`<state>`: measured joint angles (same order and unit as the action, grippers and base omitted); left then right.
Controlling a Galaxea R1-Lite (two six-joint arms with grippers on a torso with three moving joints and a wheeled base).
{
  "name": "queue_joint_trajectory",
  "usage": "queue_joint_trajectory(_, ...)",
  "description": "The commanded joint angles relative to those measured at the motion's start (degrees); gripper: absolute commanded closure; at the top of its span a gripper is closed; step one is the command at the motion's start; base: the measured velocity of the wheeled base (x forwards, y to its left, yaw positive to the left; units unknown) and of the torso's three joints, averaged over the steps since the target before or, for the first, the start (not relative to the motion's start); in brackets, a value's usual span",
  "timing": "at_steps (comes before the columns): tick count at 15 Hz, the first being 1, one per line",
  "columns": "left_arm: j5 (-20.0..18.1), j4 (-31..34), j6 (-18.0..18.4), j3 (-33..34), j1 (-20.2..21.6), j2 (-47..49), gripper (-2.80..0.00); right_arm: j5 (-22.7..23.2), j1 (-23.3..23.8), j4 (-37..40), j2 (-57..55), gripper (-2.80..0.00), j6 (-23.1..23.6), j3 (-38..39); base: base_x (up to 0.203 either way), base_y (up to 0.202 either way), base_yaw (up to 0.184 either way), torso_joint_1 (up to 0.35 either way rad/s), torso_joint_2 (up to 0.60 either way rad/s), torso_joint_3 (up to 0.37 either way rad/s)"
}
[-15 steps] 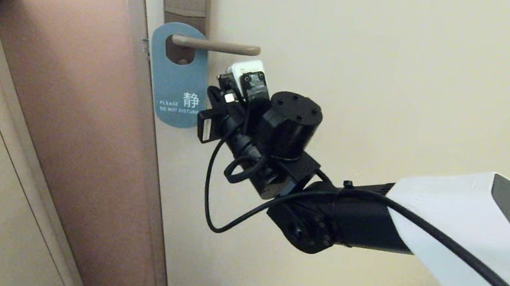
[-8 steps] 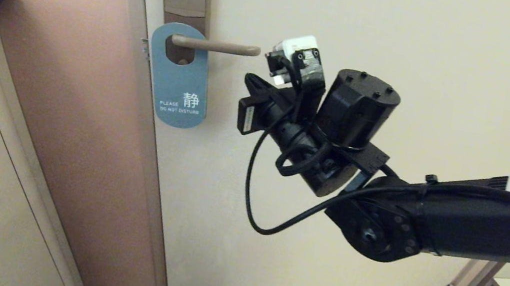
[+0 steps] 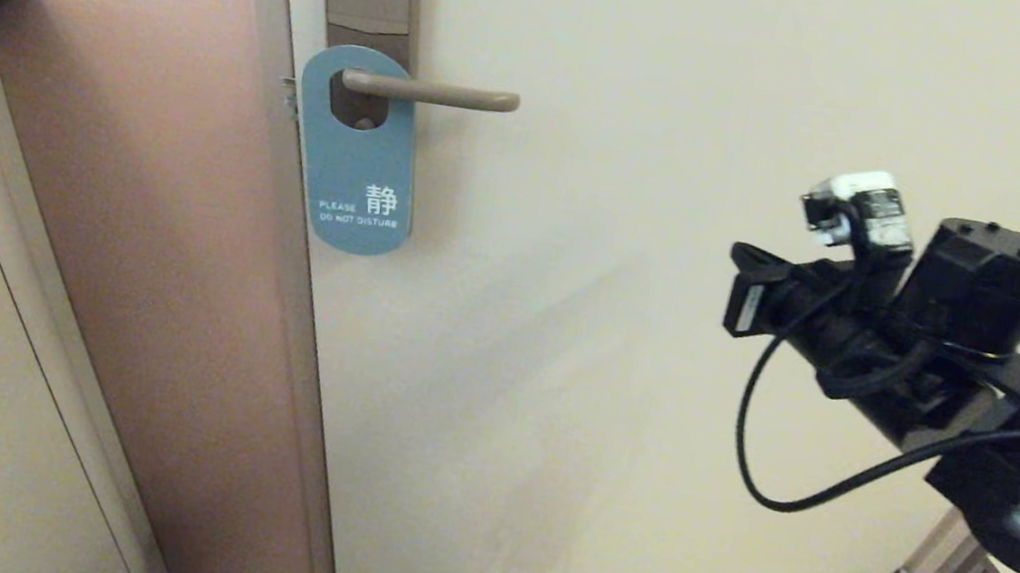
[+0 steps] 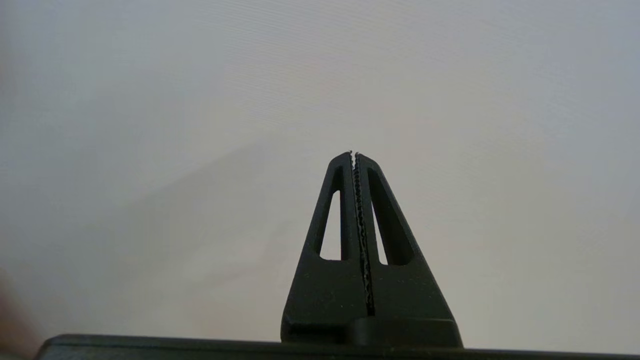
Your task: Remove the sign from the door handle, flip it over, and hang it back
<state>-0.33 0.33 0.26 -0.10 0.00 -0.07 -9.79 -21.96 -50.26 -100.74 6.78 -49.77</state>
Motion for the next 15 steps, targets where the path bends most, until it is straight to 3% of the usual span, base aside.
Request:
queue_joint_trajectory(1, -0.02, 0.02, 0.0, 0.01, 0.0, 0.07, 0.0, 0.55, 8.19, 0.68, 8.24, 0.0, -1.2, 5.81, 0.0, 0.0, 0.0, 0.0, 0.0, 0.0)
queue_joint_trajectory(7, -0.02, 0.02, 0.0, 0.01, 0.0, 0.07, 0.0, 2.35, 19.53, 1.37, 24.35, 0.0, -3.56, 19.02, 0.0, 0.0, 0.0, 0.0, 0.0, 0.0)
queue_joint_trajectory(13, -0.02, 0.02, 0.0, 0.01, 0.04, 0.07, 0.0, 2.6, 23.36, 1.36, 44.84, 0.0, -3.91, 38.86, 0.0, 0.0, 0.0, 0.0, 0.0, 0.0)
queue_joint_trajectory(15, -0.02, 0.02, 0.0, 0.01, 0.0, 0.07, 0.0, 4.63, 24.59, 1.39, 52.22, 0.0, -4.35, 46.22, 0.0, 0.0, 0.0, 0.0, 0.0, 0.0)
